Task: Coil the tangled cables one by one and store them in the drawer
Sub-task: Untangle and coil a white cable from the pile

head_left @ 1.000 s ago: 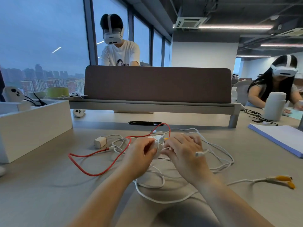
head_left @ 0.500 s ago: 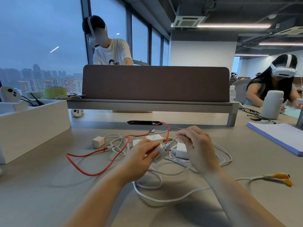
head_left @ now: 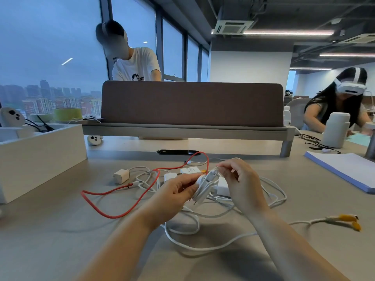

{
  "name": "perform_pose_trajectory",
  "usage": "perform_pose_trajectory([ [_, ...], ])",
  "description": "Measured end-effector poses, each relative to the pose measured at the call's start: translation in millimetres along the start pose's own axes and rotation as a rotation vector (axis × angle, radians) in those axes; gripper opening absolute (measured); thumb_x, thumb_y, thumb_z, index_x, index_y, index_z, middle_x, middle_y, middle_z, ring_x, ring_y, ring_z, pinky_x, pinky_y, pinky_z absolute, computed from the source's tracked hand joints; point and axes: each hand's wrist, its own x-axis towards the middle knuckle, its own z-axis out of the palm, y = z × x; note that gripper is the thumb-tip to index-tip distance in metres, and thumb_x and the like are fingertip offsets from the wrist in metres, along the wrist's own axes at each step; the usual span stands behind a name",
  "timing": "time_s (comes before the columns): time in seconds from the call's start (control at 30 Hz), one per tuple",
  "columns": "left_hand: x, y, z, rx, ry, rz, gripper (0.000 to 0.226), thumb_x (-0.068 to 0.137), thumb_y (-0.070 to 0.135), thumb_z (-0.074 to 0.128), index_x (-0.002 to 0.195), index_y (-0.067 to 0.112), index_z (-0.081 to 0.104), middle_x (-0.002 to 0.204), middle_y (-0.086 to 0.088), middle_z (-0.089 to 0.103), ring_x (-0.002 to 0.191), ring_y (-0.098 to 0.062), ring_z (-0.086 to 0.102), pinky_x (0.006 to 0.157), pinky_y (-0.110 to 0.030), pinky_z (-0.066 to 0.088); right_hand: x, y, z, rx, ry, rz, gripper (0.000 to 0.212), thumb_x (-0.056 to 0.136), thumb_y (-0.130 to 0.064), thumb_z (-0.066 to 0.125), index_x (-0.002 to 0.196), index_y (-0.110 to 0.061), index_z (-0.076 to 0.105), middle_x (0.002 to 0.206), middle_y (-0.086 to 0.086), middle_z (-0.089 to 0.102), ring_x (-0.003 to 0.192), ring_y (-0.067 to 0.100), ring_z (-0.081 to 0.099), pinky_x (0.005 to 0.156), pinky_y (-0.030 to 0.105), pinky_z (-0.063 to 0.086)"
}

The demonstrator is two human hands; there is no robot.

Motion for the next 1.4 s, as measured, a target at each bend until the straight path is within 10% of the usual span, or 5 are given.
perform_pose_trajectory([
  [0.33, 1, 5, 7, -0.608, 0.036, -0.039, 0.029, 0.084, 0.018, 0.053, 0.108, 0.011, 0.068, 0.104, -0.007, 0.071, 0.095, -0.015, 0.066, 0.084, -0.022, 0.054, -4, -10, 12, 0.078, -0.066, -0.009, 0.013, 0.086, -0.018, 0.060, 0.084, -0.015, 0.072, 0.077, -0.008, 0.066, 0.077, 0.000, 0.056, 0.066, 0.006, 0.037],
  [0.63, 0, 9, 11, -0.591, 0.048, -0.090, 0.029, 0.094, 0.010, 0.047, 0.119, 0.008, 0.062, 0.115, -0.014, 0.068, 0.108, -0.022, 0.064, 0.091, -0.027, 0.053, -8, -8, 18, 0.028, -0.145, 0.050, 0.034, 0.087, -0.007, 0.058, 0.071, -0.037, 0.060, 0.063, -0.019, 0.052, 0.064, 0.001, 0.048, 0.059, 0.018, 0.034],
  [1.03, 6, 9, 10, -0.590, 0.364, -0.132, 0.022, 0.097, 0.004, 0.045, 0.110, 0.009, 0.062, 0.094, -0.006, 0.072, 0.083, -0.010, 0.069, 0.073, -0.018, 0.055, -15, -17, 22, -0.112, -0.219, 0.057, 0.013, 0.093, -0.019, 0.057, 0.083, -0.019, 0.064, 0.068, -0.016, 0.051, 0.068, 0.012, 0.048, 0.063, 0.028, 0.035],
  [1.4, 14, -9, -3, -0.559, 0.603, -0.250, 0.024, 0.096, 0.008, 0.050, 0.119, 0.006, 0.057, 0.102, -0.010, 0.067, 0.089, -0.016, 0.065, 0.075, -0.025, 0.052, -23, -37, 26, -0.465, -0.353, -0.331, 0.007, 0.088, -0.021, 0.063, 0.087, -0.014, 0.063, 0.077, 0.003, 0.066, 0.061, 0.021, 0.063, 0.048, 0.022, 0.033],
])
